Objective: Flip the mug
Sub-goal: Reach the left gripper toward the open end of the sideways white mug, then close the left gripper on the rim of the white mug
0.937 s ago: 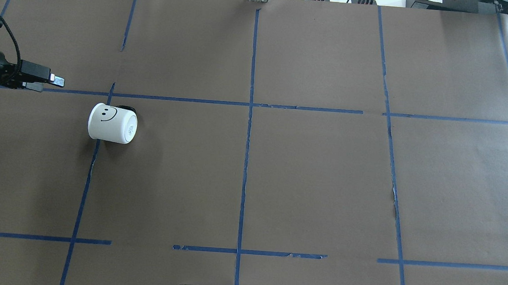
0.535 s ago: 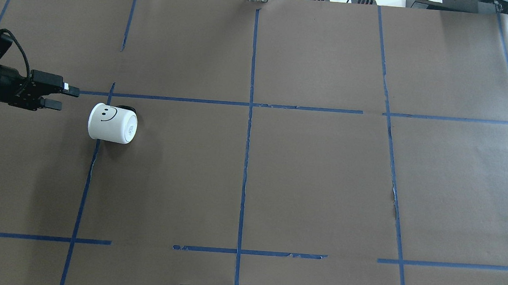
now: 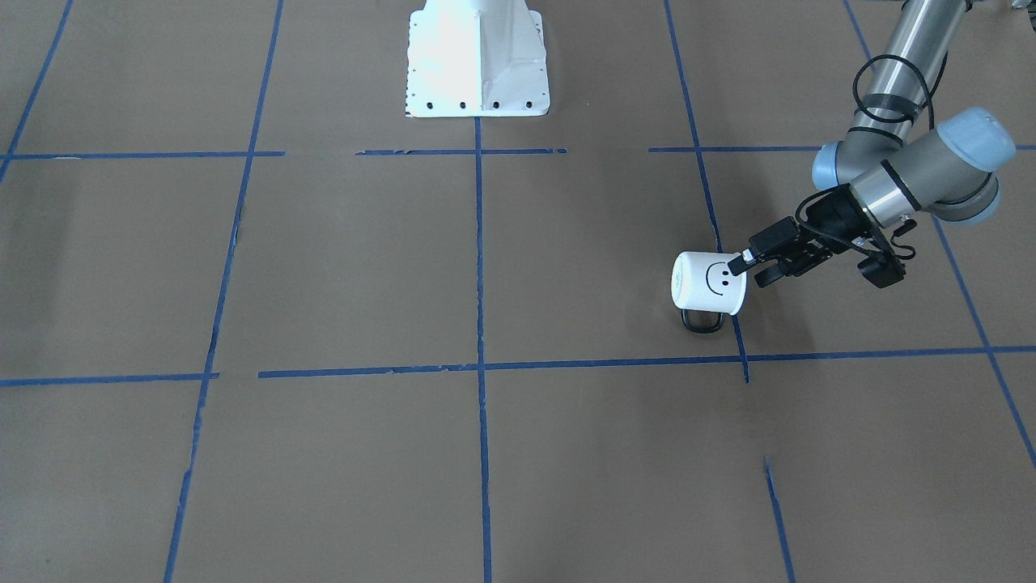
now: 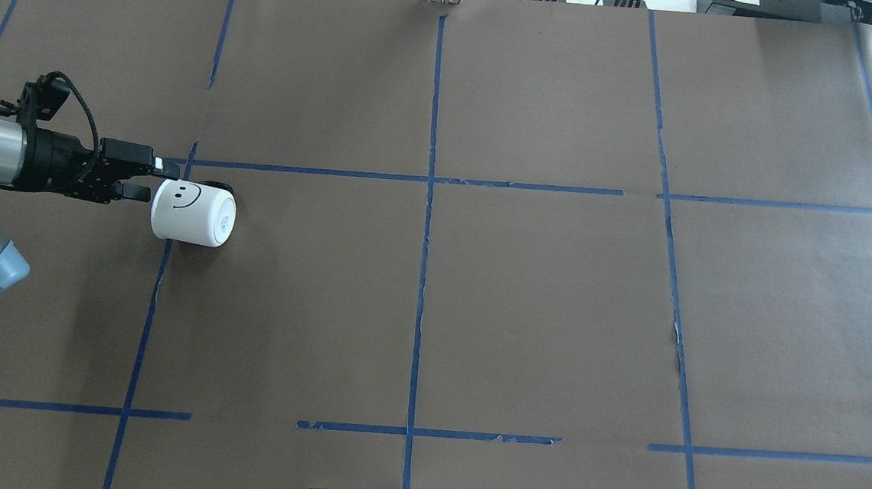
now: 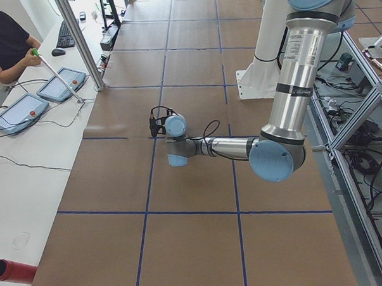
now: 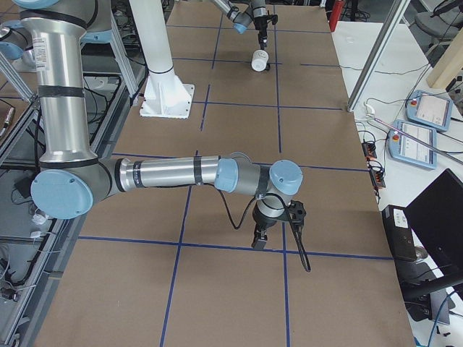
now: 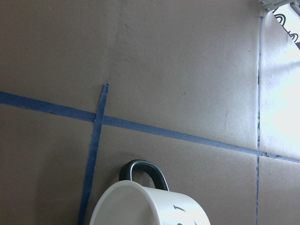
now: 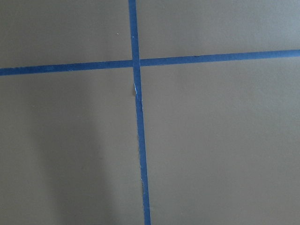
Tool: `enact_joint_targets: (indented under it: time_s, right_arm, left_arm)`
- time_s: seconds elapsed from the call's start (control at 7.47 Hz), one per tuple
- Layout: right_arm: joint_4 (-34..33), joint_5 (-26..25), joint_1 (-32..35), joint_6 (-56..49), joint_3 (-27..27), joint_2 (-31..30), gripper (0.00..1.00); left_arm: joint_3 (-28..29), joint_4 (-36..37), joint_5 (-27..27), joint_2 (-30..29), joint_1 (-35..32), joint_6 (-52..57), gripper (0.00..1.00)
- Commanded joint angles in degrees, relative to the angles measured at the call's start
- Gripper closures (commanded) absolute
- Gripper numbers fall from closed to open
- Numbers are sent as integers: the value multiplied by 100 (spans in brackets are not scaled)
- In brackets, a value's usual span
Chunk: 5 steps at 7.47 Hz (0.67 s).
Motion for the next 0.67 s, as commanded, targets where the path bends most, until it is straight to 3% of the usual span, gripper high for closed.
enact_joint_targets:
  time_s: [0.0,0.27,0.54]
  right_arm:
    - [0,0,0,0,0,0,0]
    - [0,0,0,0,0,0,0]
    - [0,0,0,0,0,0,0]
  left_arm:
    - [78,-18,135,-121,122,-2,0]
    - [78,-18,136,-148,192,-2,0]
    - [78,-18,136,-139,210,-2,22]
